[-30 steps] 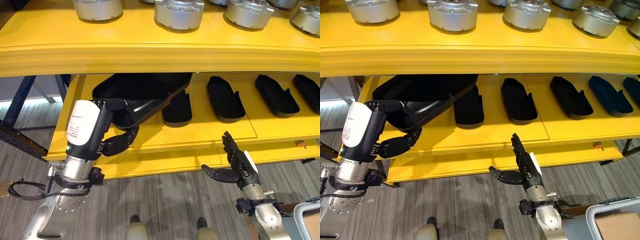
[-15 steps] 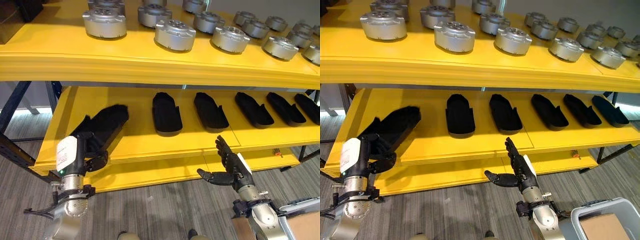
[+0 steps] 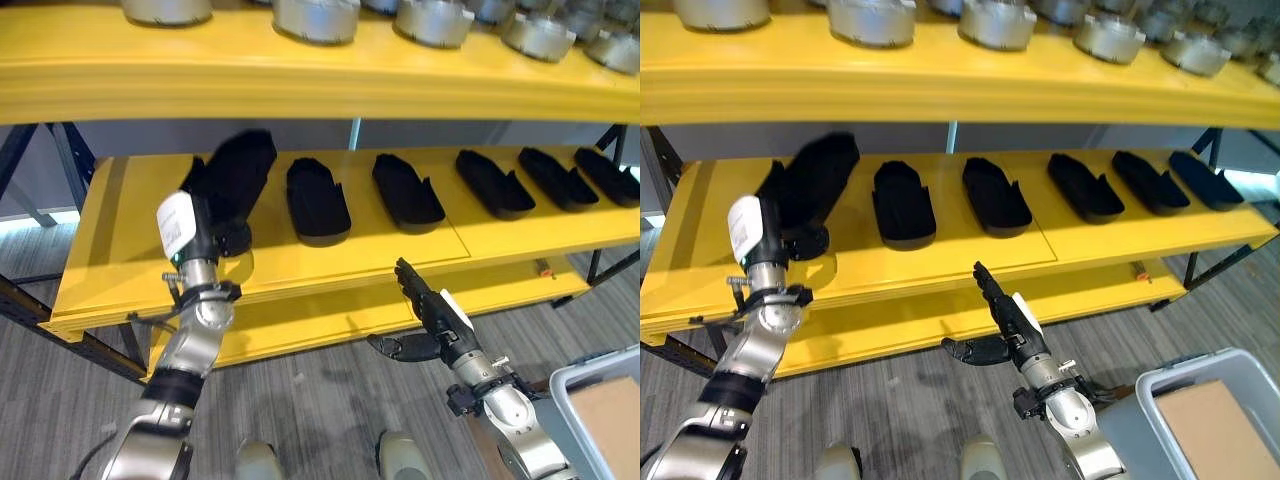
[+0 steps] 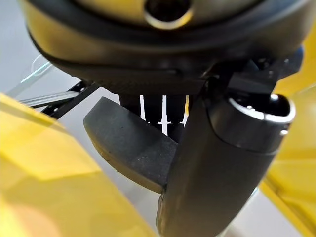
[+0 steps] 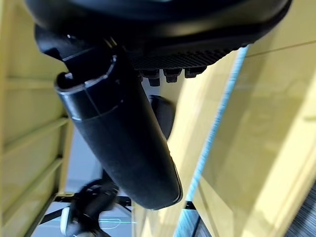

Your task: Move parts from the plastic box to the shelf.

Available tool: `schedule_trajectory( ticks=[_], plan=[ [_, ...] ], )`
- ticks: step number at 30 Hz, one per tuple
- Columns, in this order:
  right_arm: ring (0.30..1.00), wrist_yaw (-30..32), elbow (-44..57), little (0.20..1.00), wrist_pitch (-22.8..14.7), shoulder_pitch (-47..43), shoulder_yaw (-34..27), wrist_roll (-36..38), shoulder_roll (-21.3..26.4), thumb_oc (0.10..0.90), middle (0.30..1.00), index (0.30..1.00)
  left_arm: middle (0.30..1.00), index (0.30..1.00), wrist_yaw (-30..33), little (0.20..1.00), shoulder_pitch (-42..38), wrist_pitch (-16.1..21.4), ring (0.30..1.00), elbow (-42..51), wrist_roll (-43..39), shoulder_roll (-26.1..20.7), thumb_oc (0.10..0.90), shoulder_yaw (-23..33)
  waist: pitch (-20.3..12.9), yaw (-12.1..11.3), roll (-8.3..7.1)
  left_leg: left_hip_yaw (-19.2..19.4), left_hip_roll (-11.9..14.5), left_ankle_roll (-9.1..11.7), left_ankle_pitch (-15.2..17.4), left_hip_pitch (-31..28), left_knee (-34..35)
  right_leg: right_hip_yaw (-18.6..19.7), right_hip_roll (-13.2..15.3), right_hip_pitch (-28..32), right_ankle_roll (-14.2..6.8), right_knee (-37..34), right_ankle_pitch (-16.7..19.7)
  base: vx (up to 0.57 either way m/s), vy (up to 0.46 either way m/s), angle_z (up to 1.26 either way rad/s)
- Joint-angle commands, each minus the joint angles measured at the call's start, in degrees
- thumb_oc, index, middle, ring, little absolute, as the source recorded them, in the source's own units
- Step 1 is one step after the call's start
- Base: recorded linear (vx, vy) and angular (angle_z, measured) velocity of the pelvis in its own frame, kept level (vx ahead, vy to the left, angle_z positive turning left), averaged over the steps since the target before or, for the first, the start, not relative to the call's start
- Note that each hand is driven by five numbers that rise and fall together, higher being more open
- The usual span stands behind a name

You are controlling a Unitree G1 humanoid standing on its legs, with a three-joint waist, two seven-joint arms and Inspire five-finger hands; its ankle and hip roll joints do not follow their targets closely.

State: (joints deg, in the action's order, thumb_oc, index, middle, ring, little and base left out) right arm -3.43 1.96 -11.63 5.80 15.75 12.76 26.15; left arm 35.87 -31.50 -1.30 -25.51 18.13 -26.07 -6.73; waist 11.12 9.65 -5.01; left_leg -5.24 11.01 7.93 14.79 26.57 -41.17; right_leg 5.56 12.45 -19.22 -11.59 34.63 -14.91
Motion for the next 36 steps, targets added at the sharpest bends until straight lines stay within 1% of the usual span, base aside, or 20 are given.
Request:
schedule_trajectory(
  ticks=[1, 3, 5, 6, 8, 10, 15, 17, 18, 22, 25, 28, 33, 36],
  plan=[
    [1.000, 1.5, 5.5, 1.000, -5.3, -4.4, -1.1, 3.0, 1.9, 0.900, 1.000, 1.000, 0.300, 0.300, 6.4, 0.300, -12.5, 1.8, 0.300, -3.2, -2.0, -3.5, 0.400, 0.0, -2.3, 0.2, -0.28, -2.4, 3.0, -0.8, 0.2, -1.0, 0.1, -0.5, 0.8, -0.4, 3.4, 4.4, -2.4, -0.06, -0.056, 0.04],
    [1.000, 1.3, 5.5, 1.000, -5.2, -4.5, -0.9, 3.1, 2.4, 0.900, 1.000, 1.000, 0.300, 0.300, 6.7, 0.300, -15.3, 1.1, 0.300, -6.9, -3.9, -3.7, 0.400, -0.2, -2.4, 0.5, -0.08, -2.8, 3.2, -0.7, -0.1, 0.3, -0.1, -0.6, 0.5, -2.0, 3.6, 5.3, -2.5, -0.05, -0.053, 0.07],
    [1.000, 1.2, 5.4, 1.000, -5.0, -4.5, -0.6, 3.0, 2.7, 0.900, 1.000, 1.000, 0.300, 0.300, 7.0, 0.300, -16.9, 0.6, 0.300, -9.4, -7.0, -3.7, 0.400, 0.8, -2.5, 0.7, 0.01, -3.1, 3.2, -0.6, -0.6, 1.1, 0.1, -0.7, 0.1, -3.0, 3.7, 5.4, -2.3, -0.04, -0.054, 0.04],
    [1.000, 1.3, 5.5, 1.000, -4.9, -4.3, -0.6, 2.8, 2.8, 0.900, 1.000, 1.000, 0.300, 0.300, 7.3, 0.300, -17.3, 0.5, 0.300, -9.1, -7.6, -3.9, 0.400, 1.3, -2.3, 0.7, -0.05, -3.2, 3.2, -0.6, -0.8, 1.4, 0.1, -0.8, -0.1, -3.4, 3.8, 5.5, -2.3, -0.04, -0.052, -0.04],
    [1.000, 1.2, 5.5, 1.000, -5.0, -4.2, -0.6, 2.7, 3.0, 0.900, 1.000, 1.000, 0.300, 0.300, 7.8, 0.300, -16.9, 0.4, 0.300, -8.1, -8.1, -4.2, 0.400, 2.3, -2.3, 0.6, -0.02, -3.3, 3.3, -0.5, -1.0, 1.9, 0.3, -1.0, -0.2, -3.9, 3.8, 5.7, -2.2, -0.03, -0.038, -0.08],
    [1.000, 0.7, 5.4, 1.000, -4.9, -3.5, -0.6, 2.3, 3.0, 0.900, 1.000, 1.000, 0.300, 0.300, 9.1, 0.300, -15.3, 0.4, 0.300, -8.5, -10.1, -4.6, 0.400, 5.0, -2.3, 0.2, -0.39, -3.5, 3.8, -0.4, -1.5, 2.7, 0.7, -1.1, -0.7, -4.7, 3.8, 5.5, -2.1, -0.03, -0.054, 0.00],
    [1.000, -0.6, 6.1, 1.000, -4.7, -1.8, -1.4, 2.7, 3.3, 0.900, 1.000, 1.000, 0.300, 0.300, 9.8, 0.300, -11.1, 0.7, 0.300, -7.6, -12.4, -5.4, 0.400, 8.9, -2.9, -0.3, -1.04, -4.2, 3.9, -0.2, -1.6, 3.4, 1.0, -1.9, -1.0, -5.0, 4.0, 6.1, -3.1, 0.02, -0.040, 0.02],
    [1.000, -0.7, 6.1, 1.000, -4.7, -1.6, -1.5, 2.9, 3.4, 0.900, 1.000, 1.000, 0.300, 0.300, 9.8, 0.300, -10.5, 1.0, 0.300, -8.1, -13.2, -5.4, 0.400, 9.5, -3.0, -0.3, -1.12, -4.3, 3.8, -0.2, -1.6, 3.5, 1.0, -1.9, -1.0, -4.9, 4.0, 6.2, -3.2, 0.02, -0.022, 0.06],
    [1.000, -0.8, 6.2, 1.000, -4.7, -1.3, -1.7, 3.0, 3.4, 0.900, 1.000, 1.000, 0.300, 0.300, 10.1, 0.300, -10.0, 0.6, 0.300, -6.9, -12.4, -5.5, 0.400, 9.7, -3.1, -0.4, -1.21, -4.5, 3.8, -0.2, -1.5, 3.5, 1.1, -2.1, -1.0, -4.8, 4.1, 6.2, -3.3, 0.03, -0.027, 0.07],
    [1.000, -1.1, 6.3, 1.000, -4.5, -1.2, -2.2, 3.2, 3.5, 0.900, 1.000, 1.000, 0.300, 0.300, 9.4, 0.300, -8.7, 0.0, 0.300, -6.5, -11.7, -4.9, 0.400, 9.6, -3.1, -0.7, -1.44, -4.9, 3.6, -0.1, -1.5, 3.4, 1.3, -2.5, -0.8, -4.4, 4.3, 6.4, -3.7, 0.03, -0.016, 0.05],
    [1.000, -1.1, 6.1, 1.000, -4.6, -1.3, -2.2, 3.3, 3.6, 0.900, 1.000, 1.000, 0.300, 0.300, 9.3, 0.300, -9.0, 0.1, 0.300, -9.1, -12.3, -5.3, 0.400, 9.6, -3.2, -0.6, -1.47, -5.0, 3.7, 0.0, -1.6, 3.4, 1.4, -2.6, -0.8, -4.3, 4.3, 6.5, -3.8, 0.02, -0.008, 0.08],
    [1.000, -1.2, 6.1, 1.000, -4.6, -1.3, -1.9, 3.7, 3.6, 0.900, 1.000, 1.000, 0.300, 0.300, 8.6, 0.300, -10.6, 0.3, 0.300, -13.1, -13.4, -6.1, 0.400, 8.2, -3.3, -0.5, -1.62, -5.1, 3.6, 0.0, -1.7, 3.2, 1.6, -2.6, -0.5, -4.0, 4.4, 6.4, -3.9, 0.02, -0.001, 0.09],
    [1.000, -1.0, 6.1, 1.000, -4.7, -0.9, -2.1, 3.5, 3.9, 0.900, 1.000, 1.000, 0.300, 0.300, 7.5, 0.300, -11.8, 0.3, 0.300, -14.5, -13.6, -6.6, 0.400, 6.6, -3.0, -0.4, -1.55, -5.2, 3.2, -0.1, -1.6, 3.6, 1.3, -2.7, -0.1, -4.2, 4.3, 6.6, -3.9, 0.00, 0.000, 0.00],
    [1.000, -1.0, 6.0, 1.000, -4.8, -1.0, -2.4, 3.4, 4.0, 0.900, 1.000, 1.000, 0.300, 0.300, 6.9, 0.300, -12.2, -0.3, 0.300, -14.5, -11.7, -7.3, 0.400, 5.5, -2.9, -0.4, -1.47, -5.1, 3.1, -0.1, -1.7, 3.8, 1.2, -2.7, 0.1, -4.2, 4.2, 6.7, -3.9, 0.00, 0.004, 0.01]
  ],
)
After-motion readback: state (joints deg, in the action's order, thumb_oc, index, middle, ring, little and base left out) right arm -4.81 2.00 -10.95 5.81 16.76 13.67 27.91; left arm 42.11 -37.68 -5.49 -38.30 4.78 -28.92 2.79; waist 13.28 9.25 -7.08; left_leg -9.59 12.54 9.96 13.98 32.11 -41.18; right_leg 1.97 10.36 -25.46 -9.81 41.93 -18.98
